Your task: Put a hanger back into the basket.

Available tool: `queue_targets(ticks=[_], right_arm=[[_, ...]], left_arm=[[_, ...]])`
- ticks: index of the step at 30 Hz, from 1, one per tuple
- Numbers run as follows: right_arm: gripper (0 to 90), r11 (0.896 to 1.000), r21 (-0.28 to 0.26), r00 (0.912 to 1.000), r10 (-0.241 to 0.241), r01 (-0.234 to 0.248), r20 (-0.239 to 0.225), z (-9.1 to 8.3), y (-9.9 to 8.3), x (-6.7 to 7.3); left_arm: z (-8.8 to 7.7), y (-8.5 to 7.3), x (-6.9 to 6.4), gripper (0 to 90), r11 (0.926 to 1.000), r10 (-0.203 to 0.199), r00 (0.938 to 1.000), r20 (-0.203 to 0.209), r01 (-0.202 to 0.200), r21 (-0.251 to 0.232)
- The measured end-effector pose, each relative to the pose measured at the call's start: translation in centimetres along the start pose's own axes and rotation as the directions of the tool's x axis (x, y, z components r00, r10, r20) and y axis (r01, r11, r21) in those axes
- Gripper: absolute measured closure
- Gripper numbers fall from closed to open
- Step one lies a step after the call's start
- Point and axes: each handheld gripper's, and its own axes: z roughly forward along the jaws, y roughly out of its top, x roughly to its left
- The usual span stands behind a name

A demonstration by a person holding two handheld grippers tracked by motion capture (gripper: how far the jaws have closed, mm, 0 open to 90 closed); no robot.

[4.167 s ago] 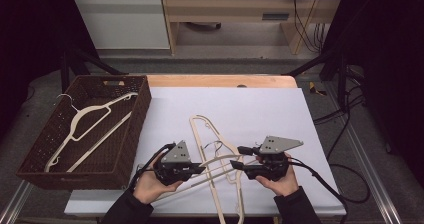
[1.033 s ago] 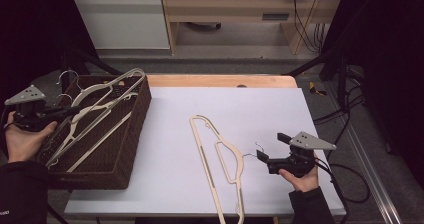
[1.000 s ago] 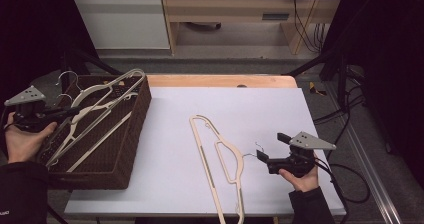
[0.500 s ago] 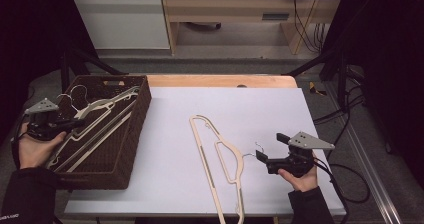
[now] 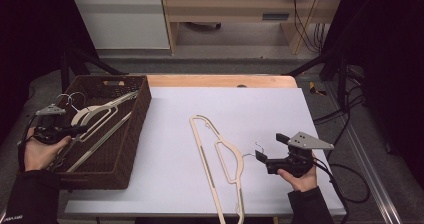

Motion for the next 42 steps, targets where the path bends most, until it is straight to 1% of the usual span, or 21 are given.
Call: queue_targets(ticks=[6,8,9,11,14,15,17,19,20,21,24,27,29,30,31,32,34,36,37,40,42], right_arm=[[5.1,1.0,-0.003,1.0,0.003,-0.003,0.003,0.0,0.0,0.0],[5.1,1.0,-0.001,1.0,-0.001,0.001,0.0,0.0,0.0,0.0],[5.1,1.0,0.0,1.0,-0.001,0.001,-0.002,0.0,0.0,0.0],[5.1,1.0,0.0,1.0,-0.001,0.001,-0.002,0.0,0.0,0.0],[5.1,1.0,0.0,1.0,-0.001,0.001,-0.002,0.0,0.0,0.0],[5.1,1.0,0.0,1.0,-0.001,0.001,-0.002,0.0,0.0,0.0],[5.1,1.0,0.0,1.0,0.0,0.0,-0.002,0.0,0.0,0.0],[5.1,1.0,-0.001,1.0,0.001,-0.001,-0.002,0.0,0.0,0.1],[5.1,1.0,-0.002,1.0,0.001,-0.001,-0.002,0.0,0.0,0.0],[5.1,1.0,-0.004,1.0,0.002,-0.002,0.0,0.0,0.0,0.1],[5.1,1.0,-0.003,1.0,0.007,-0.007,0.001,0.0,0.0,0.1],[5.1,1.0,-0.004,1.0,0.006,-0.006,0.0,0.0,0.0,0.1],[5.1,1.0,-0.005,1.0,0.004,-0.004,0.002,0.0,0.0,0.1],[5.1,1.0,-0.004,1.0,0.006,-0.006,0.001,-0.1,0.0,0.1],[5.1,1.0,-0.004,1.0,0.002,-0.002,-0.002,-0.1,0.0,0.1],[5.0,1.0,-0.008,1.0,0.003,-0.003,0.002,-0.1,0.1,0.1],[5.1,1.0,-0.011,1.0,0.005,-0.005,0.002,-0.3,0.1,0.0],[5.0,1.0,-0.015,1.0,0.005,-0.005,0.004,-0.4,0.1,0.0],[5.1,1.0,-0.019,0.9999,0.01,-0.01,0.005,-0.4,0.2,0.0],[5.0,1.0,-0.026,0.9999,0.011,-0.011,0.01,-0.6,0.2,0.0],[4.9,1.0,-0.027,1.0,0.005,-0.005,0.007,-0.7,0.3,-0.1]], left_arm=[[0.3,-0.2,0.3,72.4,0.9993,-0.027,0.9971,-0.071,0.029,0.023],[0.4,-0.2,0.3,69.0,0.999,-0.032,0.9964,-0.079,0.034,0.029],[0.6,-0.3,0.5,67.1,0.9984,-0.04,0.9949,-0.092,0.043,0.036],[0.6,-0.3,0.7,63.2,0.997,-0.03,0.9946,-0.099,0.037,0.067],[0.9,-0.4,0.8,53.9,0.9956,-0.044,0.9933,-0.107,0.052,0.077],[1.1,-0.5,0.9,51.2,0.9932,-0.042,0.9924,-0.116,0.054,0.104],[1.2,-0.5,1.0,46.9,0.992,-0.052,0.9914,-0.12,0.066,0.108],[1.2,-0.5,1.1,43.6,0.9915,-0.051,0.991,-0.124,0.066,0.113],[1.3,-0.6,1.1,42.4,0.9908,-0.065,0.9901,-0.124,0.079,0.111],[1.3,-0.6,1.2,40.8,0.9885,-0.08,0.9876,-0.135,0.096,0.117],[1.4,-0.7,1.4,37.3,0.9849,-0.104,0.9839,-0.146,0.122,0.122],[1.2,-0.7,1.6,37.7,0.9858,-0.123,0.9843,-0.126,0.136,0.099],[1.0,-0.7,1.5,37.8,0.9869,-0.125,0.9842,-0.125,0.137,0.086],[0.8,-0.6,1.5,37.6,0.9883,-0.123,0.9834,-0.134,0.133,0.074],[0.5,-0.4,1.3,37.5,0.9902,-0.123,0.9834,-0.133,0.13,0.049],[0.2,-0.3,1.2,37.6,0.9919,-0.124,0.9847,-0.123,0.126,0.011],[-0.8,0.1,0.7,36.4,0.9908,-0.125,0.9869,-0.102,0.119,-0.064],[-1.9,0.6,0.1,33.2,0.9867,-0.109,0.9903,-0.087,0.097,-0.131],[-2.4,0.9,-0.3,31.8,0.9824,-0.106,0.9914,-0.077,0.092,-0.163],[-3.9,1.6,-1.7,26.2,0.9727,-0.077,0.9951,-0.062,0.061,-0.224],[-4.6,2.1,-2.8,21.2,0.9626,-0.058,0.9973,-0.046,0.043,-0.267]])
